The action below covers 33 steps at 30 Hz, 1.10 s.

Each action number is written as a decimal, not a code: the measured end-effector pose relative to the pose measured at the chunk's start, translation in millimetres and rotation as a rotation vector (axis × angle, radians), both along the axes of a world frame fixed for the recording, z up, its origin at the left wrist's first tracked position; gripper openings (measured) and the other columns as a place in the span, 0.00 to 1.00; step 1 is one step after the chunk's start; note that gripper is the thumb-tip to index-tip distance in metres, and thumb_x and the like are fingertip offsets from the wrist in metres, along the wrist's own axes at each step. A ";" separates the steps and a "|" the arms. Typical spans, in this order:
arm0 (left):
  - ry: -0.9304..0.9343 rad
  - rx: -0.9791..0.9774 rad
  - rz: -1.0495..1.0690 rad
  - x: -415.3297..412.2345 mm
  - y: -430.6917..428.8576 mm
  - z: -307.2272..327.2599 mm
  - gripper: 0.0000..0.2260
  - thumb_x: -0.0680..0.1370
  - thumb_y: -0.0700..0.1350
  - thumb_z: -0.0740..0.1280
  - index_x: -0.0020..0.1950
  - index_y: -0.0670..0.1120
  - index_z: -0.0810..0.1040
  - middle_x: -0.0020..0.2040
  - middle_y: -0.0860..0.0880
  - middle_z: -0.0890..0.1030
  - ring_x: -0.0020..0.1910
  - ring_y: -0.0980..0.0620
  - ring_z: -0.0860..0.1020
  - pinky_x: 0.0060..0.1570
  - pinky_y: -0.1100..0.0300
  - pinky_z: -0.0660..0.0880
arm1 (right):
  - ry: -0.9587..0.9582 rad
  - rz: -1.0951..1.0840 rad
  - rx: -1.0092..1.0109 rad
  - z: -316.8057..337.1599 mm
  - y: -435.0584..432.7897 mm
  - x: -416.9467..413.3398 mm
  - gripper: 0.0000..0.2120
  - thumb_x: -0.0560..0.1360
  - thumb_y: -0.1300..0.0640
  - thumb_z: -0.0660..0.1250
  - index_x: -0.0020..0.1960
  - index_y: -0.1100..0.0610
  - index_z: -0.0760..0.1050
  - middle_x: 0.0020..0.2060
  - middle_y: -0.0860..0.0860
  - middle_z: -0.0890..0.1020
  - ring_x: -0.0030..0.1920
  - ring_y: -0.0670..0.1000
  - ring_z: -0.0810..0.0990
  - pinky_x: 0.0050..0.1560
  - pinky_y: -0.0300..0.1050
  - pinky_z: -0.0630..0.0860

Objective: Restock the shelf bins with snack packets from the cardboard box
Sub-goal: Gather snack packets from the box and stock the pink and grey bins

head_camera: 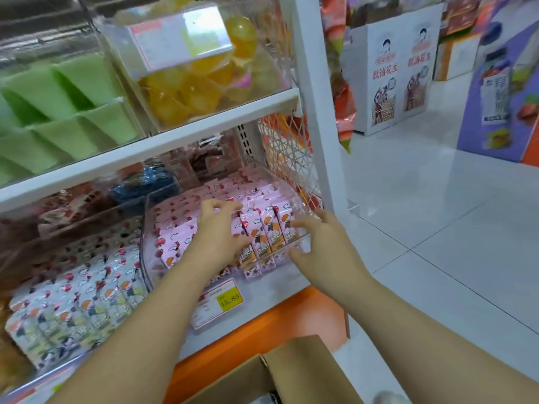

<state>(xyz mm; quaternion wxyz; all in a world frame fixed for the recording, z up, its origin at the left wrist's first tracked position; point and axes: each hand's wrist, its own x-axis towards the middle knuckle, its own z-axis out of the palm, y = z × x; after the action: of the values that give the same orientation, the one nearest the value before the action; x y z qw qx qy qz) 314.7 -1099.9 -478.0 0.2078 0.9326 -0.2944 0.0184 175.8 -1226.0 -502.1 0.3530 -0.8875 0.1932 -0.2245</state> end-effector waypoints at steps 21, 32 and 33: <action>-0.004 -0.318 0.124 -120.0 213.0 -91.1 0.09 0.78 0.41 0.64 0.54 0.51 0.79 0.49 0.58 0.77 0.47 0.62 0.75 0.50 0.62 0.75 | -0.062 0.498 -0.205 -87.5 141.1 -22.3 0.09 0.73 0.60 0.65 0.51 0.52 0.80 0.44 0.46 0.81 0.41 0.49 0.79 0.42 0.43 0.76; 0.492 -0.102 0.326 -143.7 290.8 -241.2 0.10 0.78 0.42 0.64 0.59 0.49 0.78 0.53 0.51 0.79 0.53 0.53 0.79 0.54 0.52 0.76 | 0.823 0.509 -0.240 -230.7 183.9 -48.8 0.25 0.75 0.56 0.64 0.71 0.51 0.64 0.66 0.53 0.66 0.63 0.56 0.73 0.60 0.44 0.71; 0.518 -0.062 0.313 -144.1 289.1 -248.6 0.11 0.79 0.43 0.64 0.60 0.49 0.77 0.55 0.51 0.78 0.54 0.53 0.78 0.55 0.54 0.75 | 0.861 0.485 -0.244 -235.2 182.8 -47.6 0.27 0.74 0.57 0.64 0.72 0.52 0.63 0.66 0.54 0.64 0.63 0.56 0.73 0.61 0.45 0.71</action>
<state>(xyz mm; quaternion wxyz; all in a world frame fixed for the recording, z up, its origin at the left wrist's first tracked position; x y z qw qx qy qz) 170.6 -810.8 -726.6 0.2988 0.9336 -0.0836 -0.1791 128.2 -1043.2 -737.3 0.1772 -0.9535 0.0822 0.2293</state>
